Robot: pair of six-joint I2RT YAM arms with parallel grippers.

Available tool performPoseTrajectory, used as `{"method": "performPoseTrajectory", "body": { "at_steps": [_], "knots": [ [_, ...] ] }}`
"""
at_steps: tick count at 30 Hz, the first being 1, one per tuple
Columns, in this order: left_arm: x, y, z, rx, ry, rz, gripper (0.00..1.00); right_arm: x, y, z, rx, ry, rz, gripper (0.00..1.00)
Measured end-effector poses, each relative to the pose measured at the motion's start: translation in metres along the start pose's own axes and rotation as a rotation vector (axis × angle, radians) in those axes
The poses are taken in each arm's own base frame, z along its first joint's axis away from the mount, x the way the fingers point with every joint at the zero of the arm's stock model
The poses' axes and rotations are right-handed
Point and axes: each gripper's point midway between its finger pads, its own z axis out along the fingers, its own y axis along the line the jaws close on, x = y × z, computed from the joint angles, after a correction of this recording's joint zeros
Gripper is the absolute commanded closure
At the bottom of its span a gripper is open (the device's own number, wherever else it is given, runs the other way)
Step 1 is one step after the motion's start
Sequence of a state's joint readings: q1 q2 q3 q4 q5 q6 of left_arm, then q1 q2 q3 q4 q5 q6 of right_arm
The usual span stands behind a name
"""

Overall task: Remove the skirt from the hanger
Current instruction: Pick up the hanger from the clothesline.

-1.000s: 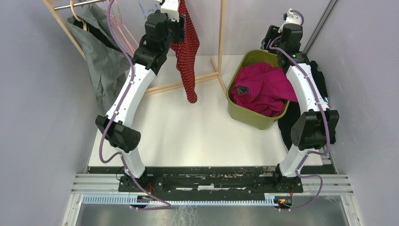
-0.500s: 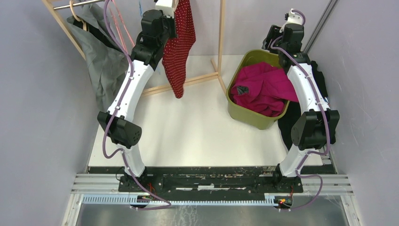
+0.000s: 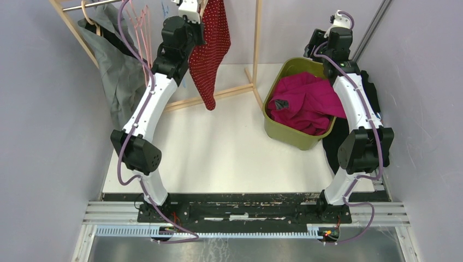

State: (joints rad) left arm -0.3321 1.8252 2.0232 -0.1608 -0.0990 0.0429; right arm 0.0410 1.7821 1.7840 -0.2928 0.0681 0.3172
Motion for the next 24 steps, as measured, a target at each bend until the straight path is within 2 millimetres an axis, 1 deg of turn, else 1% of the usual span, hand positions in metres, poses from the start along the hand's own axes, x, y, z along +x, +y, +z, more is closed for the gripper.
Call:
{"method": "performPoseTrajectory", "body": {
  "at_steps": [9,13,19,21,24],
  "knots": [
    [-0.007,0.003,-0.014,-0.006,-0.037,-0.003,0.97,0.001,0.0,0.001,-0.002,0.001,0.001,0.35],
    [-0.008,0.005,-0.015,-0.018,-0.056,-0.005,0.97,0.003,0.001,0.004,-0.008,0.004,0.005,0.35],
    [-0.011,0.013,-0.009,-0.052,-0.107,-0.01,0.97,0.007,0.001,0.007,-0.009,0.013,0.009,0.35],
    [-0.013,0.015,-0.003,-0.056,-0.128,-0.012,0.97,0.006,0.001,0.007,-0.01,0.009,0.008,0.35],
    [-0.013,0.016,0.012,-0.062,-0.155,-0.015,0.97,0.006,0.0,0.007,-0.008,0.008,0.007,0.35]
  ]
}}
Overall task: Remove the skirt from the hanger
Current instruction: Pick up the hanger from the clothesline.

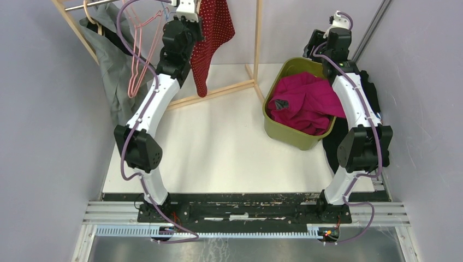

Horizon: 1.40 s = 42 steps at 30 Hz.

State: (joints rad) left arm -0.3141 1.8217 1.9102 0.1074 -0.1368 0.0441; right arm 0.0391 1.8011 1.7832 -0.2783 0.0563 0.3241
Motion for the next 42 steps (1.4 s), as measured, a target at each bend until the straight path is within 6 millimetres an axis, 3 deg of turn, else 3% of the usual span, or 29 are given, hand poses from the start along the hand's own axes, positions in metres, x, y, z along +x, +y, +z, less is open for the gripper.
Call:
{"method": "performPoseTrajectory", "body": {
  "at_steps": [4,12,17,30,42],
  "knots": [
    [0.005,-0.004,0.014,0.009,-0.023,-0.004,0.97,0.001,-0.001,0.0,0.001,0.001,-0.008,0.35],
    [0.005,-0.006,0.018,0.014,-0.086,-0.014,0.97,0.005,-0.007,0.001,0.012,0.01,-0.013,0.35],
    [0.014,-0.008,0.011,0.021,-0.155,-0.05,0.97,0.005,-0.008,0.002,0.014,0.01,-0.012,0.35],
    [0.006,-0.01,0.007,0.037,-0.252,-0.091,0.97,0.011,-0.01,0.003,0.017,0.022,-0.013,0.35],
    [-0.007,-0.006,-0.023,0.044,-0.269,-0.091,0.97,0.018,-0.012,0.008,0.021,0.039,-0.013,0.35]
  ]
}}
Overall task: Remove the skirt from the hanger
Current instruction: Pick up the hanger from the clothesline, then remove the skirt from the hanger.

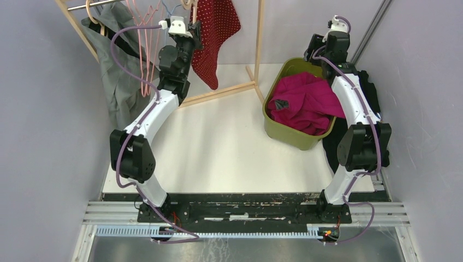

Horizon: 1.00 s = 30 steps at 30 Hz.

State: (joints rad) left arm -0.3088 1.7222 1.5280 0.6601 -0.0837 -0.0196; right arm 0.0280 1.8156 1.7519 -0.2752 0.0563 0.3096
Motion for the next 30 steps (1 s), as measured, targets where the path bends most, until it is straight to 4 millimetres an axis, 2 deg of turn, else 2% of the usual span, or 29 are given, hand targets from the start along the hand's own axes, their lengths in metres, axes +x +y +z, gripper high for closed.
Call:
{"method": "performPoseTrajectory", "body": {
  "at_steps": [5,9,18,21,23,26,28,30],
  "knots": [
    [-0.006,-0.007,-0.01,0.042,0.058,0.006,0.97,0.0,0.0,0.001,0.0,-0.001,0.0,0.35],
    [0.001,-0.012,-0.026,0.081,0.158,0.017,0.97,0.0,0.0,0.001,0.0,-0.003,0.0,0.35],
    [0.05,-0.012,-0.097,0.133,0.494,0.059,0.97,0.004,0.0,0.002,-0.004,0.003,0.0,0.35],
    [0.064,-0.013,-0.132,0.158,0.611,0.057,0.97,0.017,0.004,0.002,-0.017,0.032,-0.005,0.35],
    [0.065,-0.015,-0.147,0.174,0.649,0.051,0.97,0.027,0.008,-0.001,-0.028,0.052,-0.01,0.35],
    [0.059,-0.02,-0.169,0.214,0.691,0.036,0.97,0.036,0.032,-0.015,-0.072,0.069,-0.038,0.35],
    [0.049,-0.026,-0.184,0.249,0.707,0.023,0.97,0.04,0.064,-0.032,-0.137,0.07,-0.079,0.35],
    [0.037,-0.031,-0.195,0.283,0.703,0.012,0.97,0.044,0.112,-0.059,-0.247,0.071,-0.13,0.35]
  ]
}}
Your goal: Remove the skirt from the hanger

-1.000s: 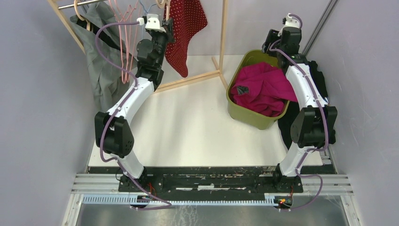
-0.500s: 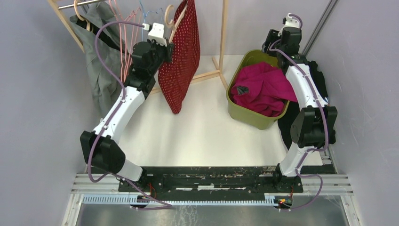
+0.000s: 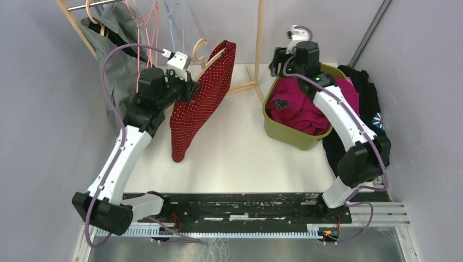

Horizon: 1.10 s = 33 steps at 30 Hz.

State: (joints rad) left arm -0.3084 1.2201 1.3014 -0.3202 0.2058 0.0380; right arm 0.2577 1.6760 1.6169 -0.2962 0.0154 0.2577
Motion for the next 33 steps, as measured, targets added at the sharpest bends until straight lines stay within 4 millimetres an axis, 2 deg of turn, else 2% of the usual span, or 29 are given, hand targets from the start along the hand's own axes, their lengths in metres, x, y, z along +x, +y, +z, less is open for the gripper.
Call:
{"method": "performPoseTrajectory", "body": {
  "at_steps": [4,6,8,12,15,19,22,25,29,33],
  "knots": [
    [-0.009,-0.017,-0.031,0.068,-0.021,0.032,0.97,0.003,0.098,-0.037,-0.238,0.012,-0.084,0.35],
    [-0.013,-0.024,-0.045,0.097,-0.031,0.046,0.97,0.003,0.132,-0.053,-0.324,0.019,-0.12,0.35],
    [-0.015,-0.03,-0.056,0.117,-0.038,0.052,0.97,0.002,0.155,-0.065,-0.384,0.022,-0.148,0.35],
    [-0.014,-0.037,-0.071,0.138,-0.044,0.054,0.97,-0.01,0.171,-0.081,-0.422,0.01,-0.173,0.34],
    [-0.008,-0.039,-0.076,0.144,-0.033,0.051,0.97,-0.031,0.176,-0.09,-0.429,-0.036,-0.182,0.34],
    [0.003,-0.04,-0.077,0.147,-0.003,0.042,0.97,-0.07,0.185,-0.097,-0.437,-0.125,-0.185,0.35],
    [0.009,-0.041,-0.077,0.155,0.013,0.037,0.97,-0.084,0.192,-0.094,-0.446,-0.161,-0.183,0.35],
    [0.009,-0.043,-0.078,0.166,0.015,0.036,0.97,-0.077,0.2,-0.081,-0.447,-0.147,-0.186,0.36],
    [0.008,-0.044,-0.08,0.17,0.01,0.037,0.97,-0.049,0.206,-0.055,-0.439,-0.076,-0.197,0.36],
    [0.01,-0.045,-0.08,0.172,0.019,0.035,0.97,-0.03,0.205,-0.042,-0.426,-0.03,-0.205,0.41]
  ]
}}
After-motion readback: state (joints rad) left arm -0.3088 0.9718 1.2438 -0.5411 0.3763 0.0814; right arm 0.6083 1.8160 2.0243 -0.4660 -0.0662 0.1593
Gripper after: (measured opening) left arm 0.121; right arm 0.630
